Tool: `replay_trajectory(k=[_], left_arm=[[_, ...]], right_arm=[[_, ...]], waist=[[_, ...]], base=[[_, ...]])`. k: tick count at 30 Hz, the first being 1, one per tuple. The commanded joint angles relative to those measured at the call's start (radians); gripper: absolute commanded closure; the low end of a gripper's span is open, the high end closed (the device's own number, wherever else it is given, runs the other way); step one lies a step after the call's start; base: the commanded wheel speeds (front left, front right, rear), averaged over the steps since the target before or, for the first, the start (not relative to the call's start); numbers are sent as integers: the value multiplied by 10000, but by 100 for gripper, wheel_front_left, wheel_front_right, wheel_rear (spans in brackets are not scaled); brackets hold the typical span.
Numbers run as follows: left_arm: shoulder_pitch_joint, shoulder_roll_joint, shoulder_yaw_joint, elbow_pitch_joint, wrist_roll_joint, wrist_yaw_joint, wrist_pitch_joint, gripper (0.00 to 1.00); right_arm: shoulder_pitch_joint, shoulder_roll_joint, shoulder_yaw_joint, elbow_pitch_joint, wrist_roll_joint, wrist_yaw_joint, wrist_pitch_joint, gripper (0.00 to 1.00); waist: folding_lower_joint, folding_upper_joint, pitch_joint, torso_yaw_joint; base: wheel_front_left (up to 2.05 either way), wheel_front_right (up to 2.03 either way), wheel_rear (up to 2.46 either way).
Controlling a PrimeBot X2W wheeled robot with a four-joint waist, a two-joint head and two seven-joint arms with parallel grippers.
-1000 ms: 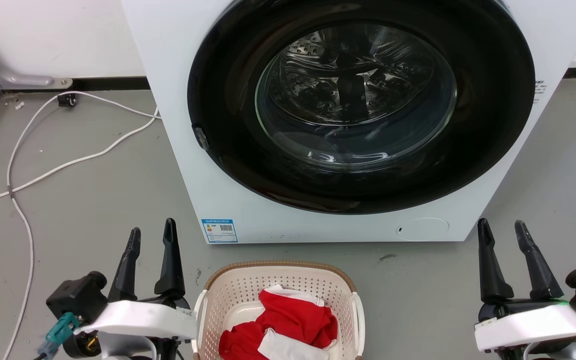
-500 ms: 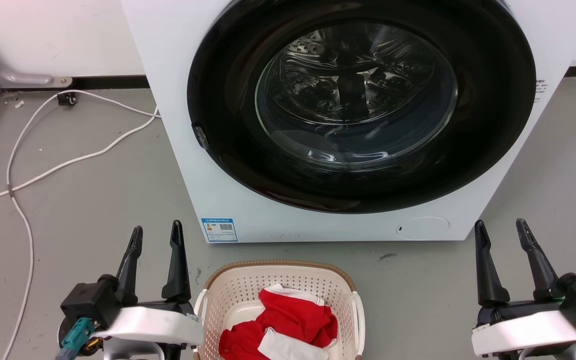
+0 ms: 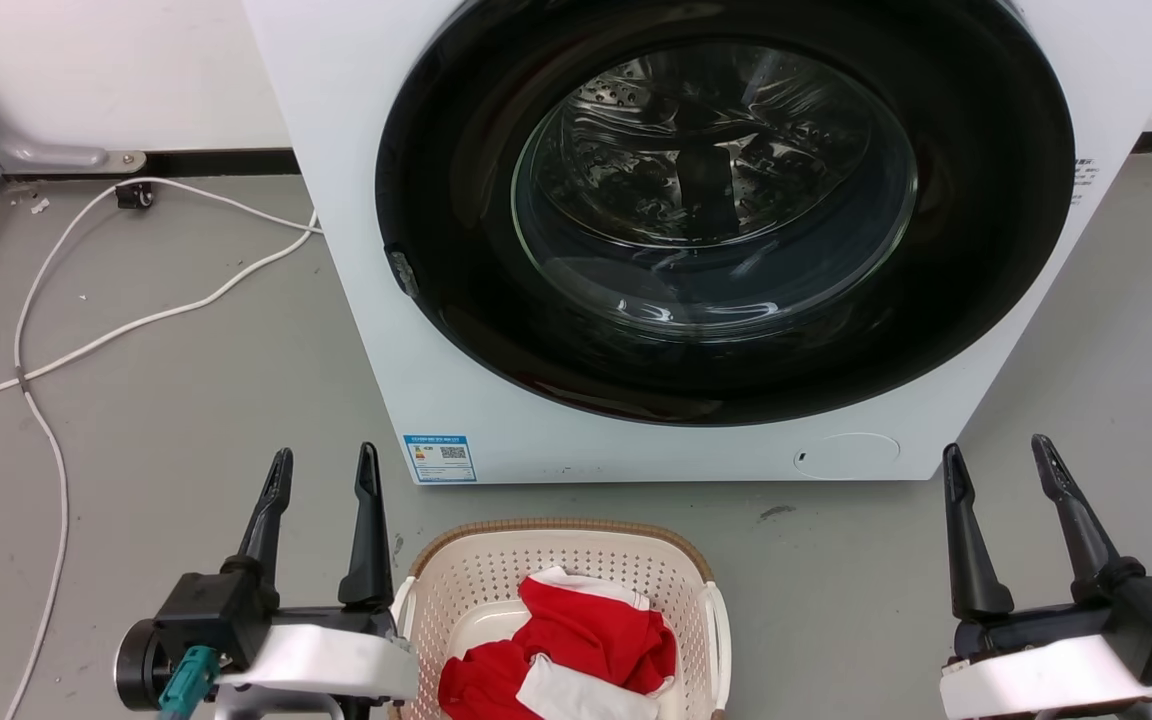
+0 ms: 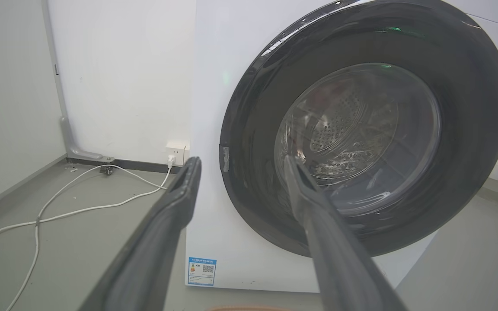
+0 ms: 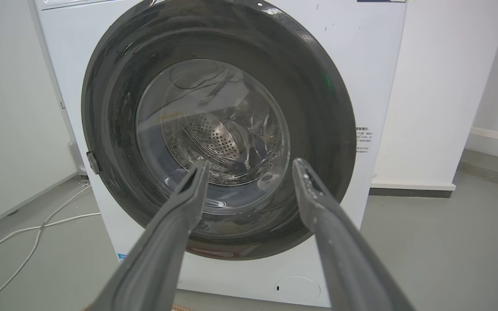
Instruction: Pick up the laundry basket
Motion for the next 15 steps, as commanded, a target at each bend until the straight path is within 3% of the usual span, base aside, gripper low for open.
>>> replay_trajectory(k=[1, 15], left_arm=[[71, 31, -30, -105, 230, 53, -97, 0], [211, 32, -93, -195, 1184, 202, -344, 0]], right_arm=[[105, -42, 8, -126, -241, -3, -73, 0], [219, -43, -87, -355, -766, -3, -318, 0]], waist=[[0, 0, 3, 9], [0, 0, 19, 39]], base=[[0, 0, 0], [0, 0, 0]])
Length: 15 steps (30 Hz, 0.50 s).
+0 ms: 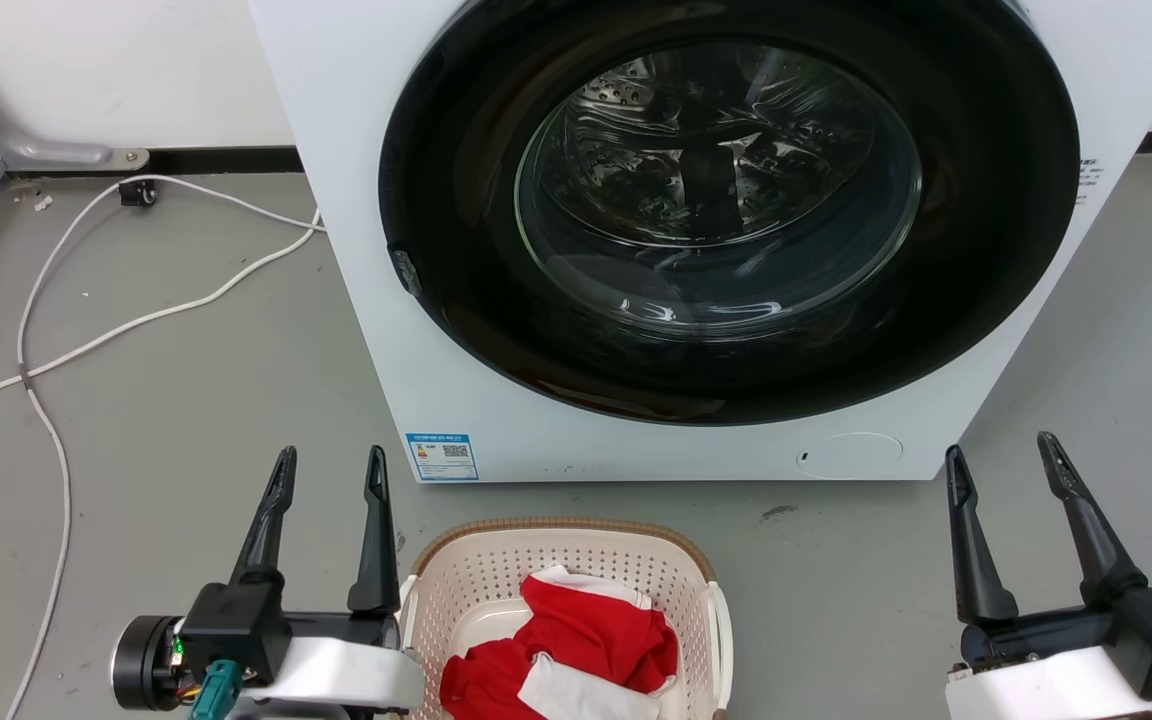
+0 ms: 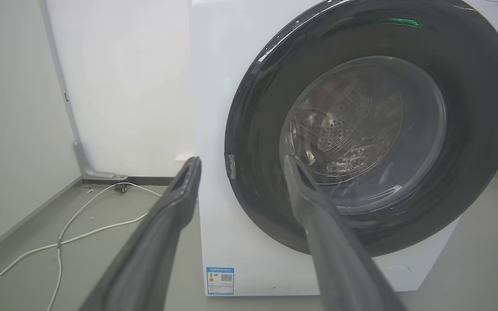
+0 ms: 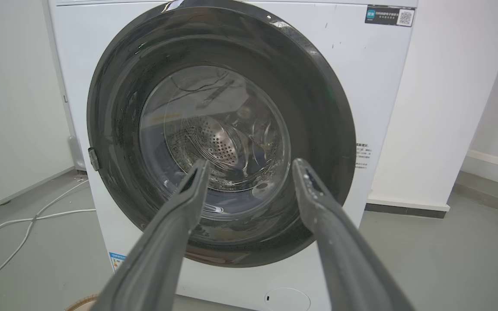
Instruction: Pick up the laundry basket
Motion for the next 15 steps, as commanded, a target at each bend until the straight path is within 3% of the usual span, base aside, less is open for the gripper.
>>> replay_trajectory(k=[1, 15], left_arm=[[105, 29, -11, -70, 167, 48, -85, 0], [154, 27, 15, -20, 426, 114, -133, 0]], right_arm=[[94, -39, -17, -82, -92, -3, -59, 0], [152, -39, -23, 284, 666, -3, -113, 0]], waist=[[0, 0, 3, 1], [0, 0, 28, 12]], base=[[0, 0, 0], [0, 0, 0]])
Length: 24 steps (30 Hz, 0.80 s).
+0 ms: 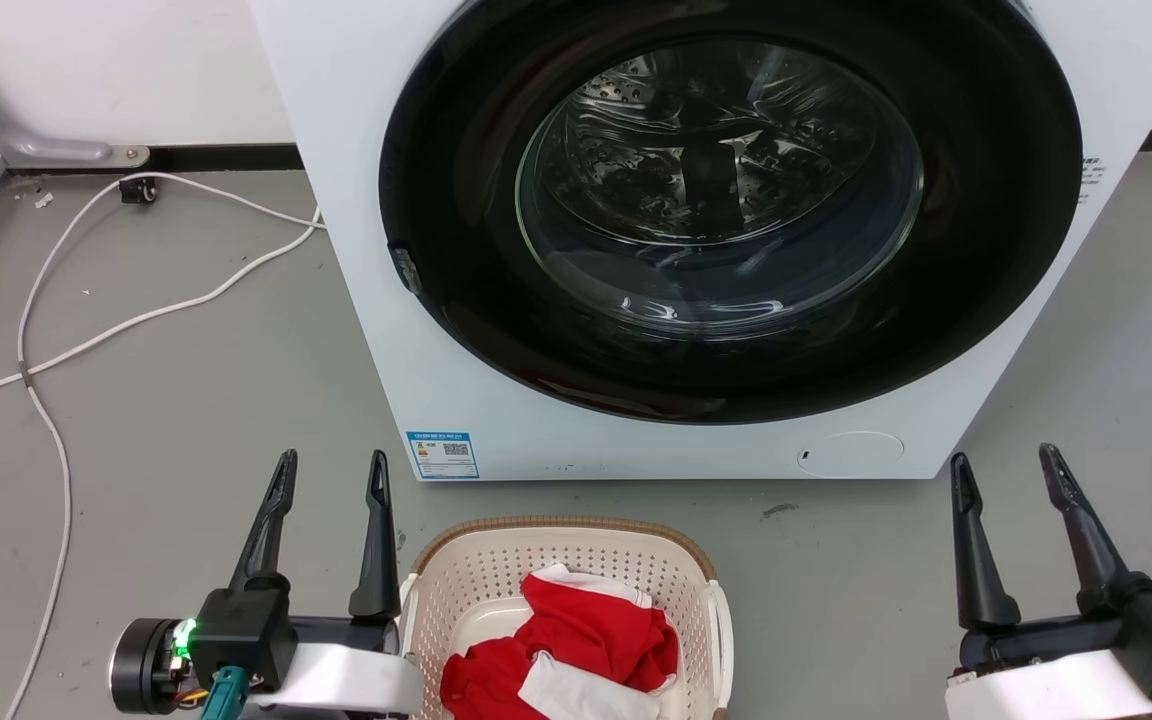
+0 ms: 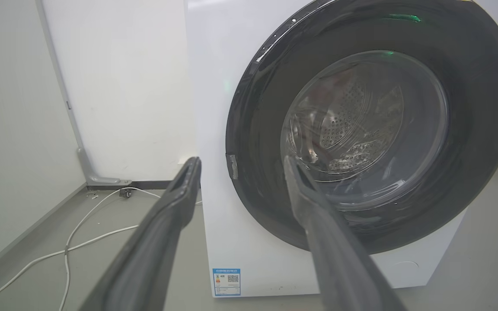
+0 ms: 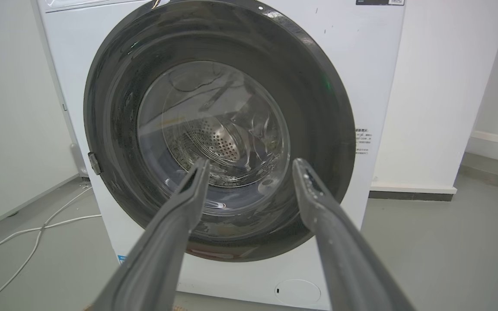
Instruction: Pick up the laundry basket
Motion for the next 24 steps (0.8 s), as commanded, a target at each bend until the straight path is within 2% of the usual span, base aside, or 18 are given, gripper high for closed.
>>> replay_trajectory(k=[1, 18, 24], left_arm=[[77, 23, 18, 14, 25, 33, -32, 0], [83, 23, 44, 111, 76, 68, -32, 0], [-97, 25, 213, 53, -238, -10, -30, 0]], right_arm=[[116, -37, 24, 49, 45, -3, -25, 0], [55, -35, 123, 157, 237, -3, -25, 0], [-83, -35, 95, 64, 164, -3, -25, 0]], waist=[[0, 0, -3, -1], [0, 0, 19, -51], [0, 0, 189, -41]], base=[[0, 0, 0], [0, 0, 0], [0, 0, 0]])
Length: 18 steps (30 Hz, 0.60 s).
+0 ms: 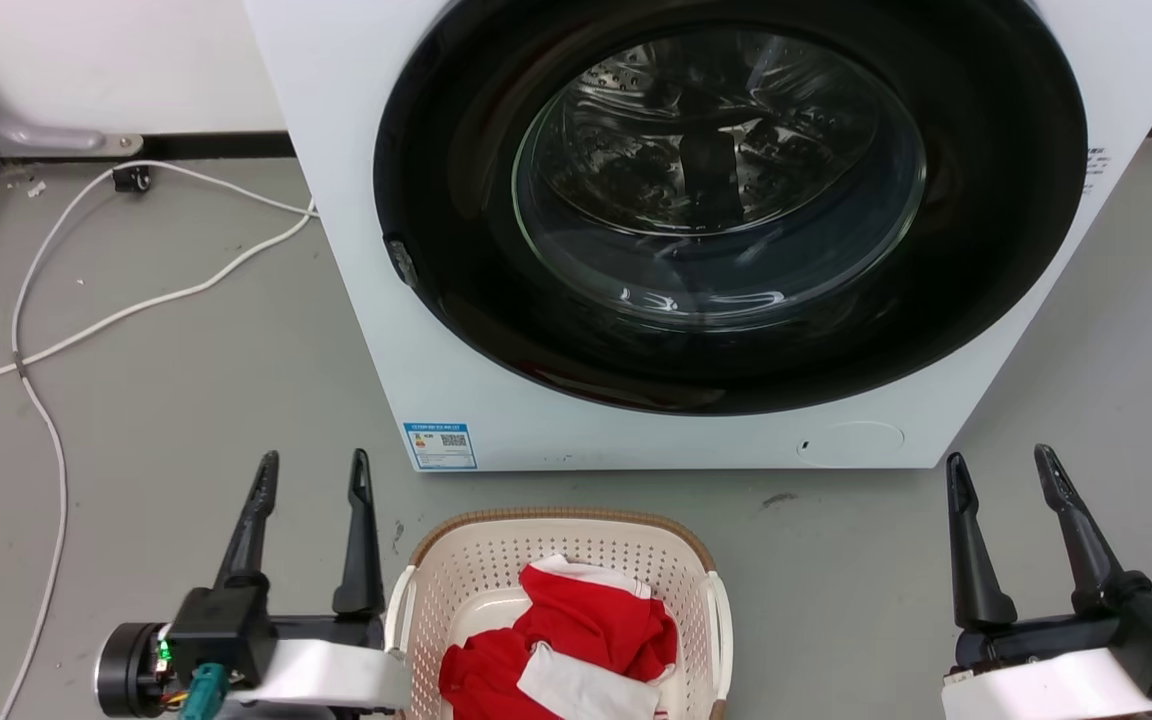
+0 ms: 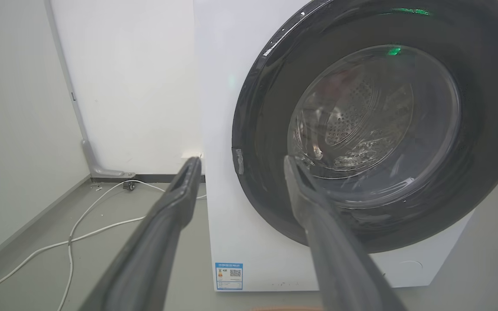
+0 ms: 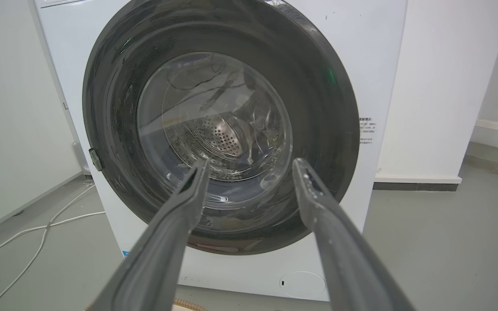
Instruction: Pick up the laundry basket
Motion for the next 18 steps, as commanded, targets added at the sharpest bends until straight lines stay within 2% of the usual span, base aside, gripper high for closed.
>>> replay_trajectory(k=[1, 9, 18], left_arm=[[-128, 27, 88, 74, -82, -69, -28, 0], [-892, 27, 697, 969, 7, -513, -28, 0], [-2332, 168, 1317, 3296, -34, -1188, -28, 0]], right_arm=[[-116, -33, 5, -38, -42, -3, -25, 0], [-796, -30, 738, 937, -311, -3, -25, 0], [-2386, -27, 1435, 2422, -739, -3, -23, 0]], waist=[[0, -1, 79, -3], [0, -1, 883, -14], [0, -1, 2607, 32]], base=[[0, 0, 0], [0, 0, 0], [0, 0, 0]])
